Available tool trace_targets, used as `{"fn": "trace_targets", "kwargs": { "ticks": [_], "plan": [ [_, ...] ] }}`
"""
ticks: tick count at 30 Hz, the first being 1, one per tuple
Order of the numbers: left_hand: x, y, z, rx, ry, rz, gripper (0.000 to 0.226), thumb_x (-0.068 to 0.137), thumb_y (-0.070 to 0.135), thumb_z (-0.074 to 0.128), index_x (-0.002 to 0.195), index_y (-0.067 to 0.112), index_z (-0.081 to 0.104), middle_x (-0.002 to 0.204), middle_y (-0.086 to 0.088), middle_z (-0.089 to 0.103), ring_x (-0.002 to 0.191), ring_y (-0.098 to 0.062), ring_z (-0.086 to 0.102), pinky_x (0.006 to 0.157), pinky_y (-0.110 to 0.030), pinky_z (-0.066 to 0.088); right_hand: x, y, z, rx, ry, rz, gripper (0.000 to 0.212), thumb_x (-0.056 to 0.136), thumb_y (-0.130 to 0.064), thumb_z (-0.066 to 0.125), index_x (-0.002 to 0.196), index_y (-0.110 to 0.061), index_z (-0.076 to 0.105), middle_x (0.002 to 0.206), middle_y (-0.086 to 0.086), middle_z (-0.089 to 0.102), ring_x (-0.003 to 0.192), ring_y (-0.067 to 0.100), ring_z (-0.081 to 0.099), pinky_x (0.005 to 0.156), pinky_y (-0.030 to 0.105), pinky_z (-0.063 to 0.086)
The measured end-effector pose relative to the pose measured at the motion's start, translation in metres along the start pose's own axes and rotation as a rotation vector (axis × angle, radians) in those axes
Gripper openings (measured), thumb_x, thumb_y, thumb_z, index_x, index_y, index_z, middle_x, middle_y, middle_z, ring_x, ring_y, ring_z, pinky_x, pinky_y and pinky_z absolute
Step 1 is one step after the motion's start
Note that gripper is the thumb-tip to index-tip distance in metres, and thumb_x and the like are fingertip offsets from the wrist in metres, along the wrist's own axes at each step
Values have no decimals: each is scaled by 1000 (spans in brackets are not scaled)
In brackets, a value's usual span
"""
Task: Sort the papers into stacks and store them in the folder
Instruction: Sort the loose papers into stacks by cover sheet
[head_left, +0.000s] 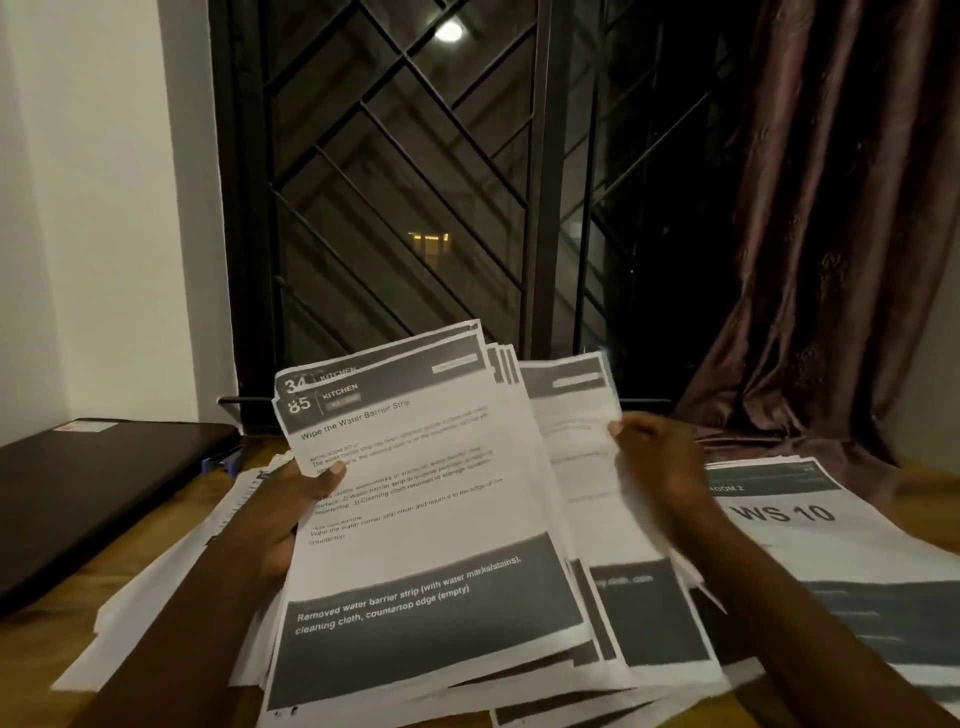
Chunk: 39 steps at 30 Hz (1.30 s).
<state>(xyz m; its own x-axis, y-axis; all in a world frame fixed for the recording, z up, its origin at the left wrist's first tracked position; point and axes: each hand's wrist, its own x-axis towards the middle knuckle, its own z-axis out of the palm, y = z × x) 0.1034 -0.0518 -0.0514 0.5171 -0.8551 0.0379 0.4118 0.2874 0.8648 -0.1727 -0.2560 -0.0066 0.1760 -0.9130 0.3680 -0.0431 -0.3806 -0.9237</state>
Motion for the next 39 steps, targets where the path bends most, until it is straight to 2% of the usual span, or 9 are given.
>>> {"fn": "trace_targets", "kwargs": {
  "ticks": [6,14,18,23,27,30,33,37,39],
  "plan": [
    [-2,7,-9,0,53,-15,27,98,6,47,120,12,61,104,-18,73,82,-39,73,63,-56,58,25,0,-56,-248,260,-162,16,92,-15,58,88,-12,73,81,7,67,80,26,60,72,28,40],
    [-5,8,-3,3,-14,-18,30,96,6,49,124,13,59,105,-17,73,83,-37,73,61,-53,59,25,16,-50,-451,85,-183,20,92,-12,56,77,-15,68,75,3,61,70,19,55,62,26,34],
    [-4,6,-2,23,-73,0,95,47,11,96,133,13,56,124,-19,66,100,-41,68,69,-56,58,13,45,-30,-727,-243,-134,16,93,-15,56,79,-15,63,80,4,62,76,20,60,62,26,37],
    [0,3,0,12,-29,28,50,87,4,52,136,13,53,132,-19,61,117,-46,59,84,-63,51,9,49,-21,-952,-211,-116,27,88,-40,58,91,-14,63,96,4,66,92,22,63,76,29,47],
    [-2,3,7,59,-21,33,46,88,3,51,133,11,54,129,-21,62,117,-46,58,93,-63,47,-20,-4,-14,-215,-453,-38,43,87,-57,51,97,-19,70,91,0,72,86,18,67,80,36,53],
    [-2,2,8,93,-37,19,52,82,5,56,134,8,53,129,-22,61,116,-47,59,93,-66,46,-44,-24,5,42,-684,138,26,95,-30,53,110,-14,68,106,1,73,99,17,68,81,27,56],
    [-3,3,9,94,-85,-2,52,81,2,58,133,7,54,128,-23,62,114,-47,60,88,-66,48,-50,-20,17,110,-557,176,22,92,-10,58,111,-3,67,108,11,71,99,26,68,81,32,57],
    [-2,1,9,112,-105,-3,52,83,-2,62,133,8,54,125,-23,64,110,-46,63,84,-63,52,-40,-11,10,165,-420,181,26,82,-15,72,102,1,68,98,13,74,90,31,71,83,44,57],
    [-2,1,6,72,-79,-1,41,88,1,54,128,9,56,122,-22,66,106,-45,65,79,-60,55,-27,-9,0,98,-281,110,24,87,-20,68,97,1,68,94,16,73,85,30,69,78,35,57]
  ]
}}
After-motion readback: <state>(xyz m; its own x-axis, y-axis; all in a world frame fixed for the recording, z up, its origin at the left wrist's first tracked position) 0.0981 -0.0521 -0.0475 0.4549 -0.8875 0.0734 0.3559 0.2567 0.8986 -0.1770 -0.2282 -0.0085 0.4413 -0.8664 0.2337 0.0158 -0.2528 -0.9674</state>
